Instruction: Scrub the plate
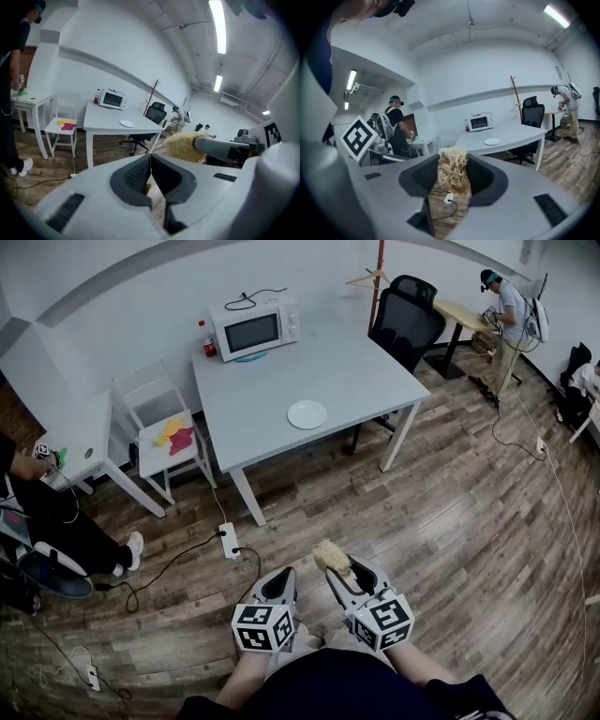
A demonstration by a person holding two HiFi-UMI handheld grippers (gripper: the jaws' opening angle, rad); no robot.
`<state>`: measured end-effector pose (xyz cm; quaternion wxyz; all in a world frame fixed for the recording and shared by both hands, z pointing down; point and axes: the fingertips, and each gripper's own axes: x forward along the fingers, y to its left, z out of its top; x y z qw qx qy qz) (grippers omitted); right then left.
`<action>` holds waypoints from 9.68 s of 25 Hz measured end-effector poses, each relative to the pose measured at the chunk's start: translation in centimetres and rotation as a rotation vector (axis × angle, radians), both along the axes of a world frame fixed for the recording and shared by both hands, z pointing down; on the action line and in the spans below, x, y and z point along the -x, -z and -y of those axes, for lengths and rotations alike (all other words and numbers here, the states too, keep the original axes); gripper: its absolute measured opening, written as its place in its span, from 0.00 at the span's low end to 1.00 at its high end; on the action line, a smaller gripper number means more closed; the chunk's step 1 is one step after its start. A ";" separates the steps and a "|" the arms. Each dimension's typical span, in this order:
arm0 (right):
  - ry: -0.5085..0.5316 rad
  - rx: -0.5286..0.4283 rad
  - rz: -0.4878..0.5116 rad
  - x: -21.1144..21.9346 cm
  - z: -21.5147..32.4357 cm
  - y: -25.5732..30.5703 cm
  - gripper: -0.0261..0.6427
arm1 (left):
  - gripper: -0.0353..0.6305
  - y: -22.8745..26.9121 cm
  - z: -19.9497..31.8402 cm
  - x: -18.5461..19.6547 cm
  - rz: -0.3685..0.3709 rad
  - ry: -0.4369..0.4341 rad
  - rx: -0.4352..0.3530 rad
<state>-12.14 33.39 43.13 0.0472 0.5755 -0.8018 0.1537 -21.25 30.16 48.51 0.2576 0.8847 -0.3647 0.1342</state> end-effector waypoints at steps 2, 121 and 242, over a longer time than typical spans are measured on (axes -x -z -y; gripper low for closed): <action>0.004 0.003 0.003 0.5 -0.3 -0.2 0.31 | 0.08 -0.2 -0.6 0.1 0.003 -0.005 0.002; 0.365 0.177 -0.192 -16.1 59.5 -14.2 0.31 | 0.08 -16.0 54.4 -16.0 0.220 0.190 0.259; 0.219 -0.029 -0.019 -22.8 35.0 -1.9 0.31 | 0.08 -1.6 34.2 -21.0 0.116 0.166 -0.050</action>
